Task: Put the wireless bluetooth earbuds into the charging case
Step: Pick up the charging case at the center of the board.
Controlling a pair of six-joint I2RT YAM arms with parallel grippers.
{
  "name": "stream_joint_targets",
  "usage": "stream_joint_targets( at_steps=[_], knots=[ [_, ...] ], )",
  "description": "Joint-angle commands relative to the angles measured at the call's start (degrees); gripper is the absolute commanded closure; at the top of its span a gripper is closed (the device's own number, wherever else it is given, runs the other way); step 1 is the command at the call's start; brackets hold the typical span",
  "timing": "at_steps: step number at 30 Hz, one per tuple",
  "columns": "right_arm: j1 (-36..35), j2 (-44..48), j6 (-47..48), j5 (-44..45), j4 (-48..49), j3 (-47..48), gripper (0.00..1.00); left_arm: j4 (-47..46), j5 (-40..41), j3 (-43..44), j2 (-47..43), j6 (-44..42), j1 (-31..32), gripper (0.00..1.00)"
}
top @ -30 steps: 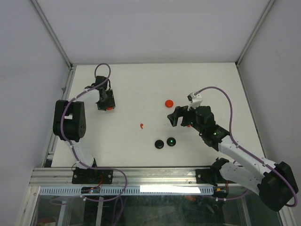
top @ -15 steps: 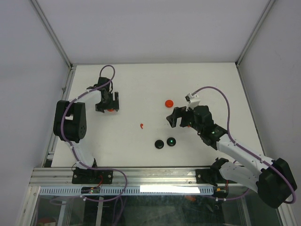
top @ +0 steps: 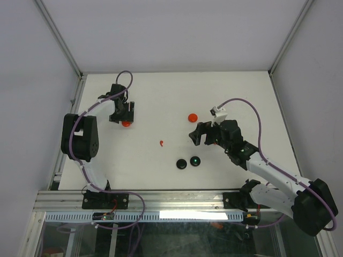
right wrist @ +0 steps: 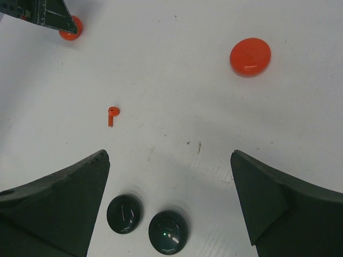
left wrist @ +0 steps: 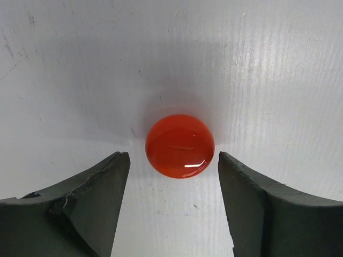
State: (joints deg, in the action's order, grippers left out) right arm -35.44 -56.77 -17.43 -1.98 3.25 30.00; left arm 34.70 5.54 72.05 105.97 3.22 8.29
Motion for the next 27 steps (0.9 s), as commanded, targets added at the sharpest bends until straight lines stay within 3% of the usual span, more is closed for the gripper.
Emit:
stream_joint_targets(
  at_steps=[1,7,16,27],
  knots=[
    [0.18,0.08,1.13,-0.57,3.28,2.39,0.01,-0.86,-1.57,1.89,0.5,-0.84,0.41,0.32],
    [0.2,-0.17,1.11,-0.9,3.17,2.44,0.01,-1.18,-2.55,1.34,1.71,-0.21,0.6,0.33],
    [0.17,-0.71,1.19,-1.66,3.17,2.73,0.01,-1.59,-2.7,1.47,3.56,-0.08,0.67,0.43],
    [0.17,-3.5,-0.91,-2.9,0.28,6.92,0.01,-5.36,-1.95,-1.79,-2.88,6.73,5.33,0.58]
  ],
)
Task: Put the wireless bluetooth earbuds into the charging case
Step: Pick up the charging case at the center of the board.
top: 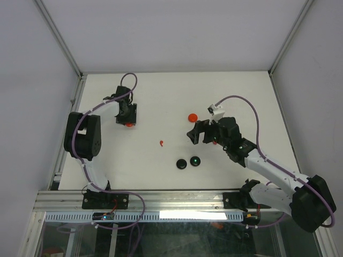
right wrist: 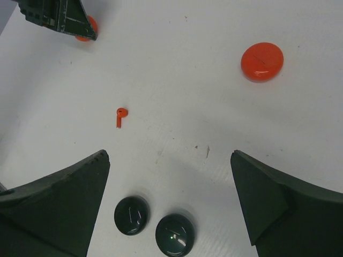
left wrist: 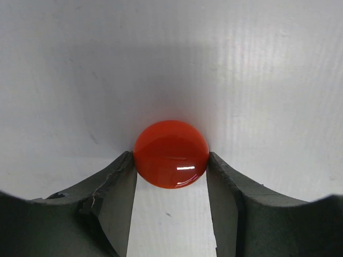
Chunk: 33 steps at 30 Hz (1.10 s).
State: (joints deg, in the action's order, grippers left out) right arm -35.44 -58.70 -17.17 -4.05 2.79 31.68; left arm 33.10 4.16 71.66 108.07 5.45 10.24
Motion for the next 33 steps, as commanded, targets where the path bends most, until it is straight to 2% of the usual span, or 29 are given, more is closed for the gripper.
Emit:
stream_joint_targets(
  at_steps=[1,7,14,19,26,33],
  knots=[
    [0.19,-2.11,-1.64,-0.15,-0.25,6.36,0.01,-4.46,-0.22,-1.96,-5.94,5.74,4.21,0.59],
    [0.2,-3.2,0.49,-1.64,-6.52,10.67,0.01,-13.43,4.03,-8.24,-12.41,12.28,9.54,0.62],
    [0.18,-3.18,1.58,-4.88,-7.89,12.92,0.01,-27.75,9.83,-16.86,-19.37,11.33,18.21,0.65],
    [0.19,-4.68,1.06,-5.92,-10.45,15.99,0.01,-42.13,12.0,-25.55,-24.82,6.22,23.12,0.68],
    [0.17,-8.19,0.36,-7.38,-14.18,22.28,0.03,-62.62,11.0,-37.75,-33.4,-2.49,29.8,0.66],
    [0.2,-12.45,-0.51,-11.8,-17.3,27.72,0.07,-74.7,7.38,-44.81,-36.74,-9.27,35.35,0.62]
  ],
)
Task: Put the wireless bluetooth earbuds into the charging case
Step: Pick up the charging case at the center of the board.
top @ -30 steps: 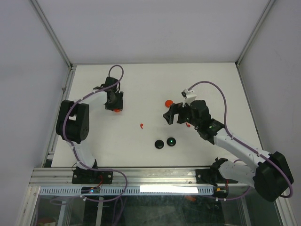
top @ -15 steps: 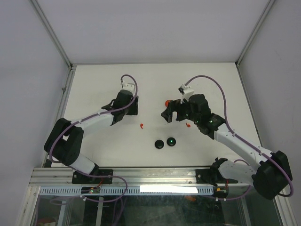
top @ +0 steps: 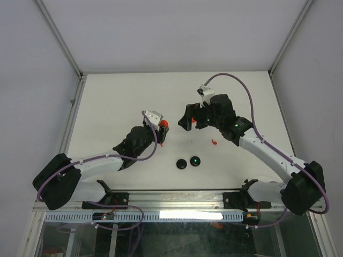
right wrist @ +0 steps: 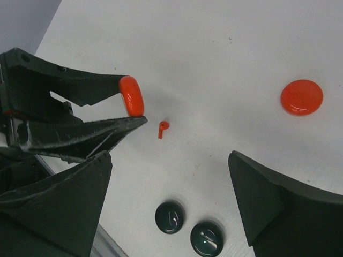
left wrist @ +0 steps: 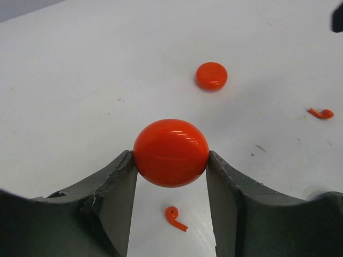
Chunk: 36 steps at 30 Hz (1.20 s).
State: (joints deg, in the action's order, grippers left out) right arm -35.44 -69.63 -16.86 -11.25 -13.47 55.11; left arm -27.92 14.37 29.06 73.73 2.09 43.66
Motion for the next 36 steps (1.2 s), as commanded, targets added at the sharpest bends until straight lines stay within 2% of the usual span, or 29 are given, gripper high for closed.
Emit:
stream_joint_targets(
  at_steps=[1,8,19,29,33,36],
  knots=[
    [0.15,-2.18,-0.83,-5.73,-1.29,4.9,0.09,-14.37,-3.3,-2.4,-2.31,-6.28,2.34,0.61],
    [-0.71,-5.53,-0.89,-9.15,-2.61,8.17,0.16,-14.97,-5.63,-2.59,-3.52,-9.95,4.91,0.58],
    [-3.25,-11.24,-1.4,-12.12,-0.06,10.83,0.41,-14.58,-8.36,-2.13,-4.3,-11.05,6.61,0.57],
    [-3.52,-11.69,0.89,-14.13,1.55,9.38,0.73,-13.4,-9.51,-2.0,-4.57,-9.78,6.7,0.57],
    [-3.48,-11.1,3.29,-14.86,1.12,9.35,0.9,-11.88,-9.65,-1.87,-5.12,-8.59,6.7,0.52],
    [-3.34,-10.6,5.98,-15.45,-0.5,9.86,0.98,-10.63,-9.12,-2.24,-6.16,-7.38,6.73,0.45]
  ],
)
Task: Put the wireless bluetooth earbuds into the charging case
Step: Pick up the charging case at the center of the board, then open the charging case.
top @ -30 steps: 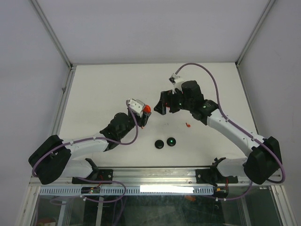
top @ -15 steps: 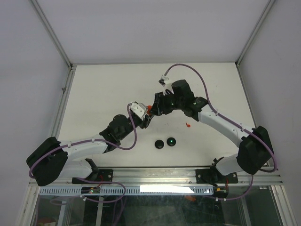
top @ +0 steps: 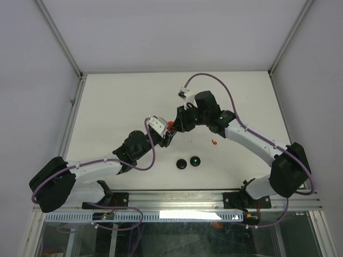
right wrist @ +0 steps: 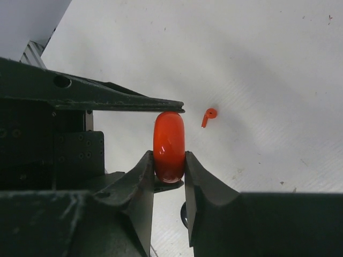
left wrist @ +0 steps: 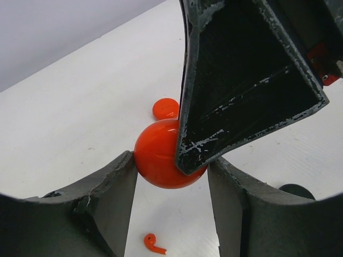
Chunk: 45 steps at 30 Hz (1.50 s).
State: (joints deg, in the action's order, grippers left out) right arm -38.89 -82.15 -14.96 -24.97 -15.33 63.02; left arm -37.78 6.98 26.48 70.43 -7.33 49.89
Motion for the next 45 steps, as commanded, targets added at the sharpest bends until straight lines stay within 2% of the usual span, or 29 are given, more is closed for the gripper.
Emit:
stream_joint_targets(
  at_steps=[1,5,13,20,24,28,31,37,45],
  knots=[
    [0.22,2.28,5.06,-1.99,0.53,2.12,0.99,-0.21,-1.64,0.25,-3.48,2.44,0.48,0.42],
    [0.82,3.89,9.17,-2.65,-2.59,2.77,1.0,1.32,-2.56,-0.44,-5.05,3.77,0.39,0.33],
    [3.65,7.16,16.61,-3.61,-10.04,3.67,1.0,1.72,-10.43,-0.51,-6.79,5.27,-1.02,0.29],
    [3.98,11.55,22.4,-7.37,-15.16,3.46,1.0,-3.1,-28.01,-0.19,-6.62,10.84,-6.32,0.28],
    [3.94,13.85,24.95,-10.87,-17.07,3.43,1.0,-4.97,-34.68,0.33,-5.25,12.92,-7.65,0.3],
    [3.98,15.25,27.18,-14.24,-19.12,3.44,1.0,-11.25,-41.7,0.09,-2.8,17.92,-9.58,0.34],
    [3.86,15.39,28.29,-16.86,-20.16,3.64,1.0,-11.66,-45.45,1.6,-1.18,19.11,-9.76,0.35],
    [3.52,15.11,30.01,-21.6,-20.95,4.28,1.0,-12.52,-49.39,3.18,1.62,20.77,-9.73,0.39],
    [2.13,13.48,31.66,-22.41,-22.69,4.73,1.0,-14.39,-52.4,3.9,2.82,22.92,-9.72,0.47]
  ],
)
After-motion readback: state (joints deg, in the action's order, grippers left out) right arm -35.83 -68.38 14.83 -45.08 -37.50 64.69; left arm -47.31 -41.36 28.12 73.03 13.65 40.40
